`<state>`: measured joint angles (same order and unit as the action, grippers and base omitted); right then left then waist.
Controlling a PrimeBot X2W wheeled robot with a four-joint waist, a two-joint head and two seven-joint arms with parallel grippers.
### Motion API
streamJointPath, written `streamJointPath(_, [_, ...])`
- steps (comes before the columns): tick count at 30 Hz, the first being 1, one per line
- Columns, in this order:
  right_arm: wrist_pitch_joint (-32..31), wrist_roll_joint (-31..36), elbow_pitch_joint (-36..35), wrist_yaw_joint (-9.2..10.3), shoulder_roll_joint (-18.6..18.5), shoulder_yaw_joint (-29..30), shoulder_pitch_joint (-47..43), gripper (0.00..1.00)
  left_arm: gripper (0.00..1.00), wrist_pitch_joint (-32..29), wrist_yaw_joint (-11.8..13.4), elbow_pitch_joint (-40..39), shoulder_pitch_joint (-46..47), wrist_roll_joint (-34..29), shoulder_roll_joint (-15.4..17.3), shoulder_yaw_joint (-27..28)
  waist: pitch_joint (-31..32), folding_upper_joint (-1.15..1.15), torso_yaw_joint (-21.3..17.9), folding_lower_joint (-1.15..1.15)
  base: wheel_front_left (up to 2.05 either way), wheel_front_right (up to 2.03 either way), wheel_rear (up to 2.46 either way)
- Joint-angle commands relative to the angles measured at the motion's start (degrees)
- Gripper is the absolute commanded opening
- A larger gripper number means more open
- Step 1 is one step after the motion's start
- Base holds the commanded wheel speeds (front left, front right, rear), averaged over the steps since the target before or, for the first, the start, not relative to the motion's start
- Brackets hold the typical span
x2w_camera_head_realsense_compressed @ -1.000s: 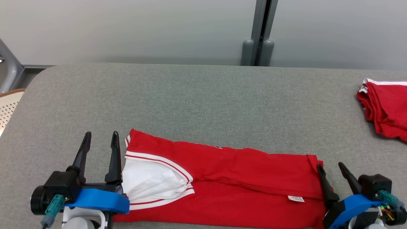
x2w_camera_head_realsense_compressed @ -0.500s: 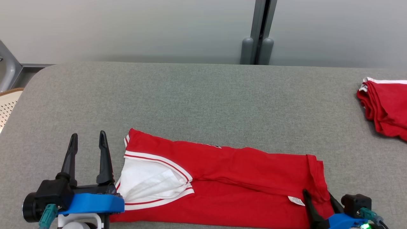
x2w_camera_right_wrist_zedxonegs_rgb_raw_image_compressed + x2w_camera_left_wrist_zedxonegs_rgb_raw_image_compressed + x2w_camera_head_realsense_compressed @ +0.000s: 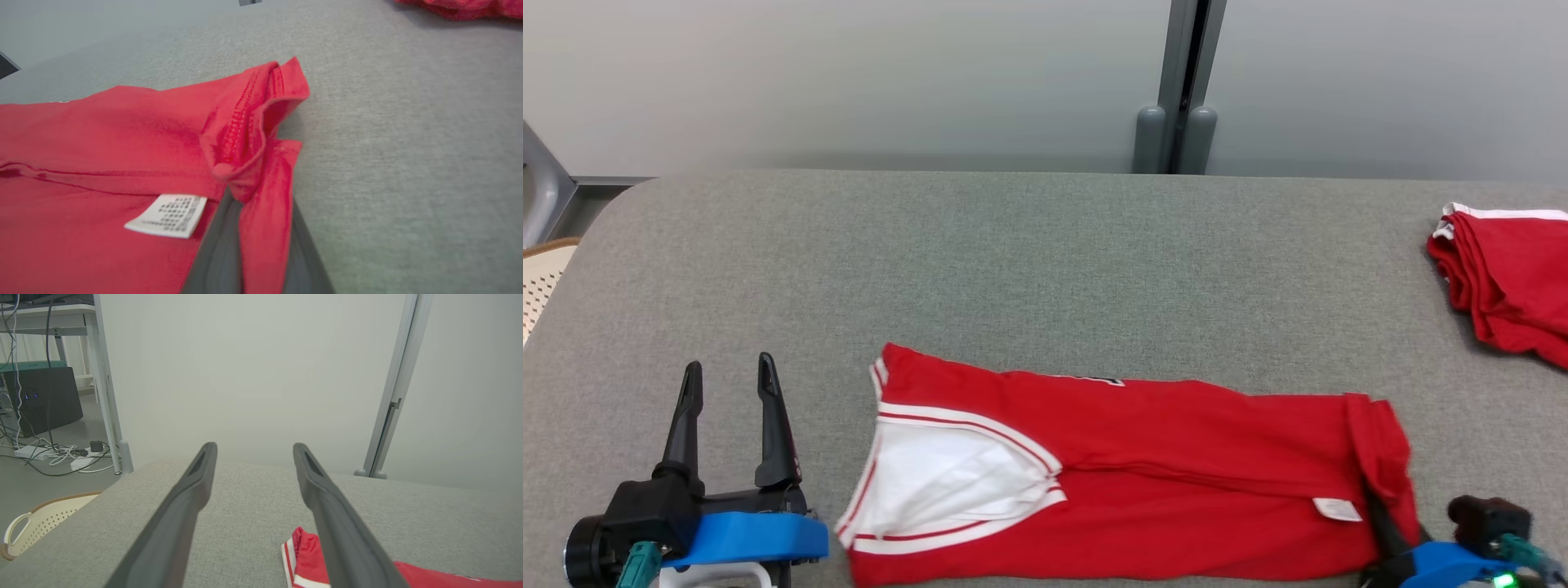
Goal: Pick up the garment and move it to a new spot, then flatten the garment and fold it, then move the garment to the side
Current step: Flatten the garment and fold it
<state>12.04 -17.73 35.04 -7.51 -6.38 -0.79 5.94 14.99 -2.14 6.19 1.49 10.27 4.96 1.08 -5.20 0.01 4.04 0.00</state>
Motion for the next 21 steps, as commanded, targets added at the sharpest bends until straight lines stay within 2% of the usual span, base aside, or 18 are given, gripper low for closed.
streamJointPath(1, [0.68, -0.52, 0.11, 0.03, -2.52, 2.72, 0.96, 0.0, 1.0, 0.26, -0.55, 0.05, -0.38, -0.9, -0.54, 0.73, 0.33, -0.01, -0.3, 0.0, 0.0, 0.0, 0.0])
streamJointPath(11, [-0.79, 0.77, -3.23, 0.02, -8.86, 9.98, 1.06, 0.0, 1.0, 0.26, -2.04, 0.2, -0.79, -3.01, -1.42, 2.55, 0.78, -0.01, -1.24, 0.0, 0.0, 0.0, 0.0])
streamJointPath(21, [-4.48, 3.58, -16.35, 0.01, -3.43, 5.44, -2.37, 0.0, 1.0, 0.26, -2.82, 0.53, -1.65, -3.73, -1.94, 2.91, 2.03, -0.01, -1.62, 0.0, 0.0, 0.0, 0.0])
